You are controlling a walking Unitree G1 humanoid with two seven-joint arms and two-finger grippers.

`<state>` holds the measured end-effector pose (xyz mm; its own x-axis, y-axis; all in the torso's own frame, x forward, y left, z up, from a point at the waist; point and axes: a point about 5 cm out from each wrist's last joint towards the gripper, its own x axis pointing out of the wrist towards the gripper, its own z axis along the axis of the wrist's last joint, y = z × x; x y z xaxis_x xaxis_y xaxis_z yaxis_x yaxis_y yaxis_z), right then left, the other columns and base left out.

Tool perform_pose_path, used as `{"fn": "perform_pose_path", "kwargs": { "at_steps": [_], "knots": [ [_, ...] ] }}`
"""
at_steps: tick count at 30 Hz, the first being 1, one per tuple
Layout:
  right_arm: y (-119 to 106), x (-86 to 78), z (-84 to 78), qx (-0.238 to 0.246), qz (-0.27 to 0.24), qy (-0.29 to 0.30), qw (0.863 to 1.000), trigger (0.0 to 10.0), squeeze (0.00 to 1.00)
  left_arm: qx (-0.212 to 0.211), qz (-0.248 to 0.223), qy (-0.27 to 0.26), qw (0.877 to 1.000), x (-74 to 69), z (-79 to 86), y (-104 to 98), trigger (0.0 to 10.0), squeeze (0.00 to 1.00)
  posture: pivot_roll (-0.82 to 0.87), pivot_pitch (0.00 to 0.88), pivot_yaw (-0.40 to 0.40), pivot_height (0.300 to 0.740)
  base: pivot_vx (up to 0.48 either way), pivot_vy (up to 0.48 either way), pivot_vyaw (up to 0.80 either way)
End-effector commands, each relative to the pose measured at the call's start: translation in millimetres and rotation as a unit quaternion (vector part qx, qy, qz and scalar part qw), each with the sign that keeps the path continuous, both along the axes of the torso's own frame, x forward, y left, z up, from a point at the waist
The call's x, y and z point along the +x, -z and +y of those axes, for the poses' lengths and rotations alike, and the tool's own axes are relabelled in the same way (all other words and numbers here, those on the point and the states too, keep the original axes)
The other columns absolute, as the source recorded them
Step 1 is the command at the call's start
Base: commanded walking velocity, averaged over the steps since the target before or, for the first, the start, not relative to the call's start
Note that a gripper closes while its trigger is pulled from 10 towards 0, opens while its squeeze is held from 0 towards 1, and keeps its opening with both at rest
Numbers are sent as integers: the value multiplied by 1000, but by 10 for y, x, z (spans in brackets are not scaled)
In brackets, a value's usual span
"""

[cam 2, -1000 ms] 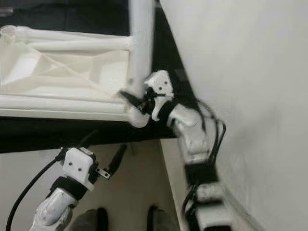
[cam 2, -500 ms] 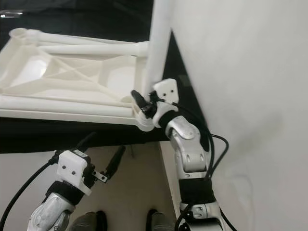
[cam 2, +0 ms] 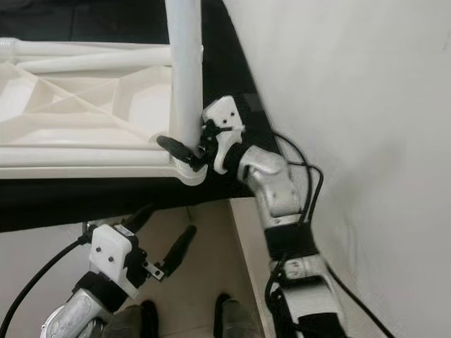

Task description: Building children table

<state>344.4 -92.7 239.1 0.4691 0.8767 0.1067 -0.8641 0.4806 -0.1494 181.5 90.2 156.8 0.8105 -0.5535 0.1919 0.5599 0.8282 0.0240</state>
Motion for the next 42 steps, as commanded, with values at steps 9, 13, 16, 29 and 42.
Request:
{"fn": "perform_pose_path", "kwargs": {
  "at_steps": [9,13,16,29,42],
  "knots": [
    [-2,-3,-121,-30,-5,-122,992,0,0,-1,12,-11,1000,-16,6,9,10000,0,69,270,-57,740,0,0,0],
    [12,9,-134,-31,-6,-123,992,0,0,1,10,-13,1000,-7,12,6,10000,0,72,269,-56,740,0,0,0],
    [48,12,-133,-29,-7,-127,992,0,0,3,11,-13,1000,3,20,7,10000,0,75,264,-53,740,0,0,0],
    [325,-25,-288,-22,15,-24,999,0,0,6,12,-16,1000,64,45,37,10000,0,66,237,-52,740,0,0,0],
    [741,-411,-128,-40,86,332,939,0,0,9,12,-13,1000,94,70,62,10000,0,48,227,-46,740,0,0,0]
  ]
}}
